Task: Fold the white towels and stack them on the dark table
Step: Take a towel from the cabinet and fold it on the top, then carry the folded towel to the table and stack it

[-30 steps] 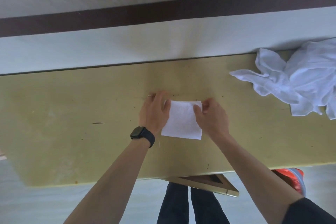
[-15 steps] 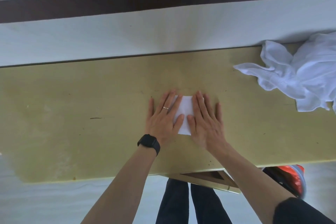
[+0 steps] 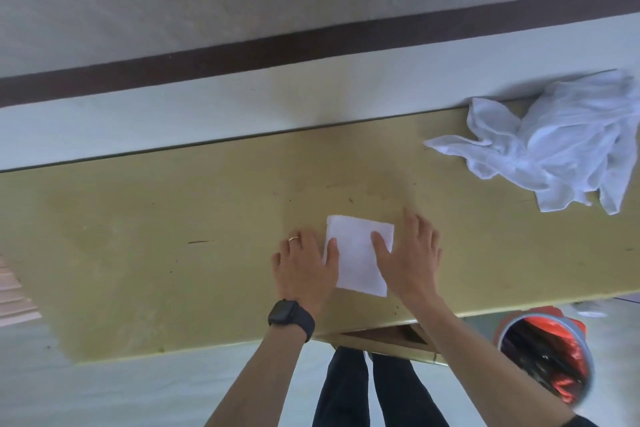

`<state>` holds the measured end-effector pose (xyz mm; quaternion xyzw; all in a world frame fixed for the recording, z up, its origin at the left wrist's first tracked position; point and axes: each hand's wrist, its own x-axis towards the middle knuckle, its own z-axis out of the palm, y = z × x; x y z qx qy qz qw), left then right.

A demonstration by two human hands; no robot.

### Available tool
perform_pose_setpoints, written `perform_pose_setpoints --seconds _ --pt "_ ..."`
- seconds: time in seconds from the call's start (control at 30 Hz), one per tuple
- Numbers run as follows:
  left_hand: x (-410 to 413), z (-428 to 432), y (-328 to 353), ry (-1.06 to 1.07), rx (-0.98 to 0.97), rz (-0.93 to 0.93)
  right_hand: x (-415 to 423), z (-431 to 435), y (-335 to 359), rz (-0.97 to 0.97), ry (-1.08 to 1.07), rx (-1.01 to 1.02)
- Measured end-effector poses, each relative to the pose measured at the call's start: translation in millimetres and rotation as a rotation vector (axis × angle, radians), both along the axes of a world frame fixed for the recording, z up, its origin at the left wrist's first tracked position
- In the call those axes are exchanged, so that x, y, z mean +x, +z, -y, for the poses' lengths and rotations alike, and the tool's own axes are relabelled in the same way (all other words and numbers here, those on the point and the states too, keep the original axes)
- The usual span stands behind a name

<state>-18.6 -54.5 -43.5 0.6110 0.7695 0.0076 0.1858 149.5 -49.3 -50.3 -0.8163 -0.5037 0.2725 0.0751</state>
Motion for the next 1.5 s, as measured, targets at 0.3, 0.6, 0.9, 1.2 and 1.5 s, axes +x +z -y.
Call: perform_pose_setpoints --seconds 0.3,0.6,0.9,1.2,1.5 --pt "28 -33 7 0.446 -0.305 0.438 -9 -2 14 -0.367 -0.435 -0.193" --pt "20 -27 45 0.447 -0.336 0.737 19 -5 53 -0.676 -0.299 -0.201" --pt "-5 6 161 0.041 0.202 0.563 20 19 180 -0.604 0.056 0.242" --pt "-36 61 306 0.140 0.429 0.812 16 33 315 -0.707 0.257 0.553" --pt "-56 226 365 0.334 0.462 1.104 -20 118 352 -0.842 0.671 0.456"
